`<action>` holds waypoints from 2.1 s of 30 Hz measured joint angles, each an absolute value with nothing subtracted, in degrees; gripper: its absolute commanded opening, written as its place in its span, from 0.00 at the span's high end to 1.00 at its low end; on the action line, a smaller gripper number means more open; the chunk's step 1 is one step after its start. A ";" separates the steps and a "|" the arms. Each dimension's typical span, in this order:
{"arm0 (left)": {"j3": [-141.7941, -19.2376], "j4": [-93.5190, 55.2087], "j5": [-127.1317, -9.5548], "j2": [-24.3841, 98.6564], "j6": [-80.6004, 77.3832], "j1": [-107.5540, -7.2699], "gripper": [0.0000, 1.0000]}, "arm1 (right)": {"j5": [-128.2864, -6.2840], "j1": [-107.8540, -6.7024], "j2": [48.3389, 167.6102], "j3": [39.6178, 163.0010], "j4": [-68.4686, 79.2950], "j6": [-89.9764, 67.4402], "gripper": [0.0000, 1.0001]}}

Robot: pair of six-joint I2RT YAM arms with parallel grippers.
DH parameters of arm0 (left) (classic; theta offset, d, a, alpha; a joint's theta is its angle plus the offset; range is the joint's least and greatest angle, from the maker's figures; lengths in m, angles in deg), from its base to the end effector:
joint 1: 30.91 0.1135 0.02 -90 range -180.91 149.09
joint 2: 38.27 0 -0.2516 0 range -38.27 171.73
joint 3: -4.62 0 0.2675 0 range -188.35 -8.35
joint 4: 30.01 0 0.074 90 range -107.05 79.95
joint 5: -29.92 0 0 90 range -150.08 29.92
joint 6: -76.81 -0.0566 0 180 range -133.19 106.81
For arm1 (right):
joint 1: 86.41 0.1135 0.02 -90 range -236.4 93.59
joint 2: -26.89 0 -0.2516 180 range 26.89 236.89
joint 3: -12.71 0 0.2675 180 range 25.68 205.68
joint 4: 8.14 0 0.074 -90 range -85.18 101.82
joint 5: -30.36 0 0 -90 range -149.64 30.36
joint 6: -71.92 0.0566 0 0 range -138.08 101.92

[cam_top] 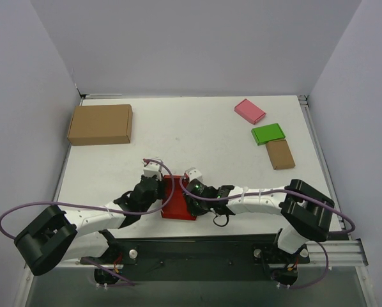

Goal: Fold the paper box

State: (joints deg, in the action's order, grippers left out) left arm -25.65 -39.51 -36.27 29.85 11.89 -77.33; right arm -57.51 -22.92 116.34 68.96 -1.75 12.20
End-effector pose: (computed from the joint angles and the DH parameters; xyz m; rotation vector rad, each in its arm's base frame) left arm 0.1876 -0.1640 0.1231 0.1245 2.0351 -0.3591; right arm 0.1546 0.3051 0.1354 -0.6650 2.3034 0.7932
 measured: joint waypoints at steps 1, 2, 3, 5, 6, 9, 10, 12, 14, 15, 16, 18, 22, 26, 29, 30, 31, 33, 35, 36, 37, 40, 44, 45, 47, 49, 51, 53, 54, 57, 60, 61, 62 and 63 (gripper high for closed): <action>-25.65 -39.51 -36.29 29.85 11.89 -77.33 1.00 | -57.51 -22.94 117.20 69.29 -1.29 12.35 0.77; -25.65 -39.51 -36.31 29.83 11.91 -77.33 1.00 | -57.51 -22.94 117.87 69.53 -0.90 12.53 0.77; -25.65 -39.51 -36.31 29.83 11.91 -77.30 1.00 | -57.47 -22.97 118.49 69.86 -0.55 12.75 0.77; -25.65 -39.47 -36.29 29.78 11.91 -77.06 1.00 | -57.47 -23.49 118.84 70.65 0.33 13.29 0.77; -25.65 -39.42 -36.31 29.76 12.02 -76.87 1.00 | -57.56 -23.75 118.99 70.82 0.54 13.58 0.76; -25.65 -38.98 -36.53 29.39 12.18 -76.41 1.00 | -58.17 -25.41 119.16 70.84 0.48 14.78 0.75; -25.65 -38.77 -36.64 29.24 12.33 -76.17 1.00 | -58.52 -26.20 119.16 70.82 0.39 15.09 0.73; -25.65 -38.53 -36.88 29.04 12.68 -75.88 1.00 | -59.04 -27.60 119.14 70.73 0.15 15.63 0.71; -25.65 -38.29 -36.99 28.93 12.92 -75.73 1.00 | -59.52 -28.25 119.03 70.43 -0.46 16.16 0.68; -25.65 -38.22 -37.01 28.91 12.99 -75.71 1.00 | -59.72 -28.32 118.81 70.17 -0.83 16.37 0.66; -25.65 -38.20 -37.14 28.86 13.09 -75.71 1.00 | -59.76 -28.30 118.49 69.75 -1.23 16.48 0.65; -25.65 -38.15 -37.69 28.82 13.18 -75.71 1.00 | -59.98 -28.30 117.39 68.64 -1.82 16.64 0.60; -25.65 -38.13 -37.76 28.80 13.14 -75.58 1.00 | -61.19 -28.08 113.28 66.21 -1.01 16.42 0.46; -25.65 -37.83 -37.36 28.82 13.01 -75.05 1.00 | -60.92 -27.82 105.79 65.62 2.03 15.39 0.37; -25.91 -37.61 -37.36 28.97 12.99 -75.05 1.00 | -58.80 -27.93 100.41 67.02 4.65 14.50 0.36; -26.08 -37.52 -37.36 29.13 12.99 -75.05 1.00 | -57.82 -28.17 99.23 67.91 5.62 14.41 0.36; -26.26 -37.41 -37.36 29.32 12.99 -75.05 1.00 | -57.05 -28.76 98.42 68.90 6.42 14.25 0.36; -26.41 -37.37 -37.36 29.50 12.96 -75.05 1.00 | -55.41 -30.66 97.79 70.49 7.04 13.97 0.37; -26.50 -37.35 -37.38 29.61 12.96 -75.05 1.00 | -53.99 -32.30 98.03 71.45 7.41 13.42 0.38; -26.50 -37.37 -37.36 29.67 12.96 -75.05 1.00 | -53.36 -32.87 98.31 71.72 7.71 13.18 0.39; -26.56 -37.35 -37.36 29.69 12.96 -75.05 1.00 | -52.62 -33.26 98.90 72.07 8.13 12.81 0.40; -26.89 -37.11 -37.38 29.93 12.96 -75.05 1.00 | -51.66 -33.06 101.98 73.12 8.74 11.68 0.42; -27.24 -36.89 -37.41 30.28 12.96 -75.05 1.00 | -50.80 -31.86 107.01 74.12 8.52 10.30 0.46; -27.26 -36.89 -37.41 30.33 12.96 -75.05 1.00 | -50.54 -31.66 108.15 74.34 8.46 10.17 0.46; -27.29 -36.89 -37.41 30.35 12.96 -75.05 1.00 | -49.78 -31.38 110.27 75.02 8.44 10.10 0.50; -27.42 -36.89 -37.43 30.50 12.96 -75.01 1.00 | -48.84 -31.18 111.99 75.59 8.35 10.15 0.53; -27.50 -36.91 -37.45 30.66 12.96 -75.01 1.00 | -47.70 -31.18 113.22 75.91 8.28 10.23 0.58; -27.61 -36.93 -37.45 30.81 12.96 -75.01 1.00 | -46.37 -31.18 114.29 76.22 8.22 10.36 0.69; -27.79 -36.89 -37.47 30.94 12.96 -75.01 1.00 | -45.64 -31.18 114.84 76.46 8.22 10.41 0.72; -28.14 -36.93 -37.51 31.46 12.94 -75.01 1.00 | -44.49 -31.18 115.84 76.77 8.04 10.47 0.87; -28.23 -36.97 -37.45 31.68 12.96 -75.01 1.00 | -43.48 -30.90 115.91 77.07 8.11 10.58 0.96; -28.23 -36.97 -37.41 31.68 12.99 -75.01 1.00 | -43.31 -30.79 115.91 77.29 8.30 10.43 0.98; -28.25 -36.97 -37.27 31.73 13.03 -74.99 1.00 | -42.96 -30.59 115.91 77.60 8.59 10.45 1.00; -28.31 -36.93 -37.12 31.77 13.03 -74.94 1.00 | -42.72 -30.37 115.91 77.88 8.87 10.41 1.00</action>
State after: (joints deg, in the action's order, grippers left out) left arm -28.31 -36.93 -37.12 31.77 13.03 -74.94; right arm -42.72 -30.37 115.91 77.88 8.87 10.41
